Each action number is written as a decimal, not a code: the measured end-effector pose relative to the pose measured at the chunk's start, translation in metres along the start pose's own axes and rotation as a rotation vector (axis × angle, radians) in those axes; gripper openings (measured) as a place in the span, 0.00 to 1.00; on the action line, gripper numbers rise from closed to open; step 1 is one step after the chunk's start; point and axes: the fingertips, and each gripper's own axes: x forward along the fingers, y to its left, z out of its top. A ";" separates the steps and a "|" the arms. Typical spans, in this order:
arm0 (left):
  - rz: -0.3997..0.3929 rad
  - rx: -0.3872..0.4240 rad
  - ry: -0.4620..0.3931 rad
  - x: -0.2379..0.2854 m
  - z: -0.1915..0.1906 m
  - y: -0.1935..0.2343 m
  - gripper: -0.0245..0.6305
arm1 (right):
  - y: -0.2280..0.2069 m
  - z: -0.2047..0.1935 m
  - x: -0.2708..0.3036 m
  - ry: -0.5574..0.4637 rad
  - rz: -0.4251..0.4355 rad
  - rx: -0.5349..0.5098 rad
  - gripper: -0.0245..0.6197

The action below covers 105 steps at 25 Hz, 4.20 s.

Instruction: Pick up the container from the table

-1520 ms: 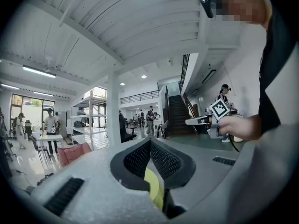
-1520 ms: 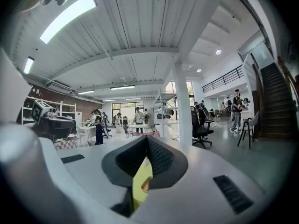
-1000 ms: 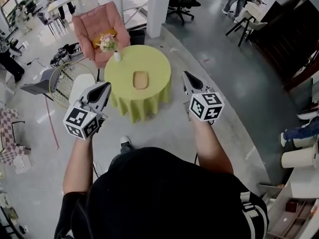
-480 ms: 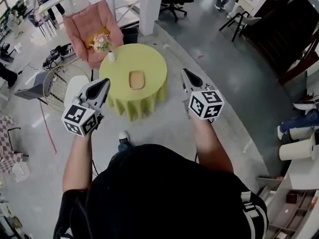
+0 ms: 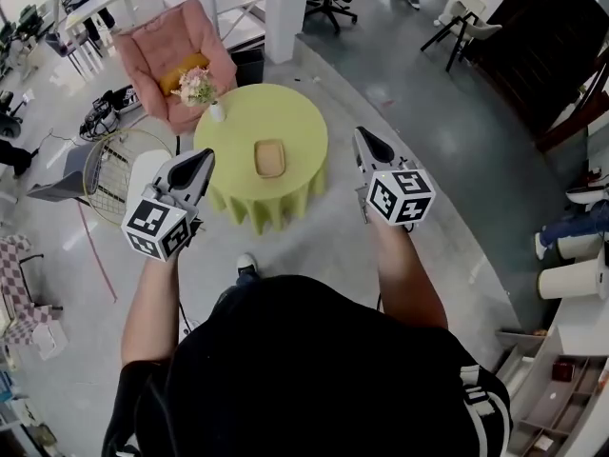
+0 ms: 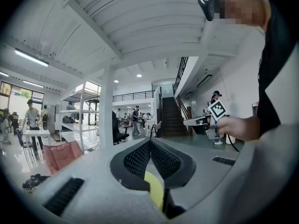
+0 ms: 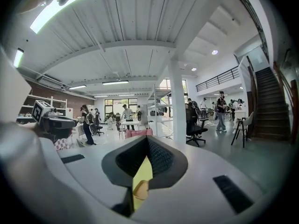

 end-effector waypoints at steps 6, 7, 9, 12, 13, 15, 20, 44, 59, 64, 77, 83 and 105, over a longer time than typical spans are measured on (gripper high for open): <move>-0.005 0.002 0.016 0.018 -0.007 0.048 0.06 | -0.004 0.003 0.047 0.007 -0.016 0.003 0.05; -0.005 0.001 0.015 0.020 -0.008 0.057 0.06 | -0.001 0.003 0.055 0.009 -0.015 0.001 0.05; -0.005 -0.003 0.009 0.023 -0.009 0.075 0.06 | 0.005 0.002 0.072 0.016 -0.011 -0.006 0.05; -0.011 -0.008 0.003 0.031 -0.009 0.094 0.06 | 0.010 0.005 0.090 0.025 -0.011 -0.015 0.05; -0.016 -0.011 0.002 0.035 -0.008 0.100 0.06 | 0.009 0.007 0.094 0.027 -0.014 -0.018 0.05; -0.027 -0.015 0.001 0.042 -0.008 0.111 0.06 | 0.008 0.011 0.103 0.031 -0.024 -0.021 0.05; -0.056 -0.021 0.001 0.054 -0.009 0.136 0.06 | 0.010 0.016 0.122 0.043 -0.052 -0.024 0.05; -0.171 -0.030 -0.034 0.084 -0.008 0.235 0.06 | 0.038 0.036 0.200 0.032 -0.154 -0.023 0.05; -0.161 -0.032 -0.013 0.083 -0.015 0.232 0.06 | 0.037 0.030 0.198 0.024 -0.136 -0.012 0.05; -0.128 -0.027 -0.009 0.079 -0.016 0.237 0.06 | 0.034 0.033 0.204 0.022 -0.118 -0.019 0.05; -0.079 -0.019 0.012 0.098 -0.015 0.234 0.06 | 0.005 0.017 0.226 0.075 -0.083 -0.025 0.05; -0.070 -0.027 0.034 0.109 -0.022 0.232 0.06 | -0.008 0.006 0.237 0.107 -0.066 -0.018 0.05; -0.020 -0.115 0.110 0.121 -0.070 0.234 0.06 | -0.022 -0.048 0.281 0.212 0.018 0.015 0.06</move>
